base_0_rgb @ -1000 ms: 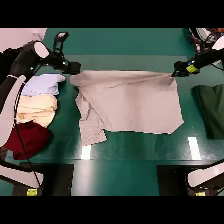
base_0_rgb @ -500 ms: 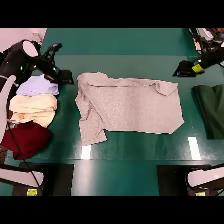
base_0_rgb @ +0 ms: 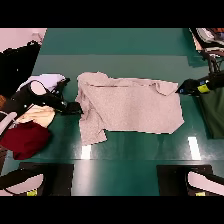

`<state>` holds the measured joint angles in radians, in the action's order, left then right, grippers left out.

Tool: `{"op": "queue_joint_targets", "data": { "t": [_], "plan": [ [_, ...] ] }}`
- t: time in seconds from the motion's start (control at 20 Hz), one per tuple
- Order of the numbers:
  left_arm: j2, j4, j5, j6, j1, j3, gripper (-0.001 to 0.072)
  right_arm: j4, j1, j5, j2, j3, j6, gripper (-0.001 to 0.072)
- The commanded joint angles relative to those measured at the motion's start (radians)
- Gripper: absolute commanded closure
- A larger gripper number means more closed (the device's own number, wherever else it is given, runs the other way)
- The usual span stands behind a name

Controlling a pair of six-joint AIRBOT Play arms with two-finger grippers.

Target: Fold the shirts.

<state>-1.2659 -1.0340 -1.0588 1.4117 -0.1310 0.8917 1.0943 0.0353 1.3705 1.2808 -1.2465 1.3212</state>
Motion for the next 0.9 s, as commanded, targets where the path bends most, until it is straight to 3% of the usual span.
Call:
{"op": "queue_joint_targets", "data": {
  "t": [0.0, 0.4, 0.45, 0.55, 0.65, 0.85],
  "plan": [
    [0.019, 0.084, 0.124, -0.016, -0.015, -0.065, 0.0188, -0.001, 0.002, -0.035, -0.079, 0.117, -0.003, 0.0359],
    [0.003, 0.107, 0.125, -0.032, -0.015, -0.092, 0.0190, -0.003, 0.002, -0.062, -0.145, 0.207, -0.002, 0.0360],
    [-0.010, 0.111, 0.127, -0.032, -0.015, -0.092, 0.0249, -0.003, 0.002, -0.062, -0.145, 0.207, -0.002, 0.0359],
    [-0.031, 0.114, 0.148, -0.032, -0.015, -0.092, 0.0435, -0.003, 0.002, -0.062, -0.145, 0.207, -0.002, 0.0359],
    [-0.029, 0.113, 0.180, -0.032, -0.014, -0.082, 0.0684, 0.000, 0.002, -0.051, -0.145, 0.207, -0.002, 0.0360],
    [0.017, 0.068, 0.094, -0.032, -0.014, 0.006, 0.0684, 0.035, 0.035, 0.058, -0.145, 0.208, -0.002, 0.0360]
  ]
}}
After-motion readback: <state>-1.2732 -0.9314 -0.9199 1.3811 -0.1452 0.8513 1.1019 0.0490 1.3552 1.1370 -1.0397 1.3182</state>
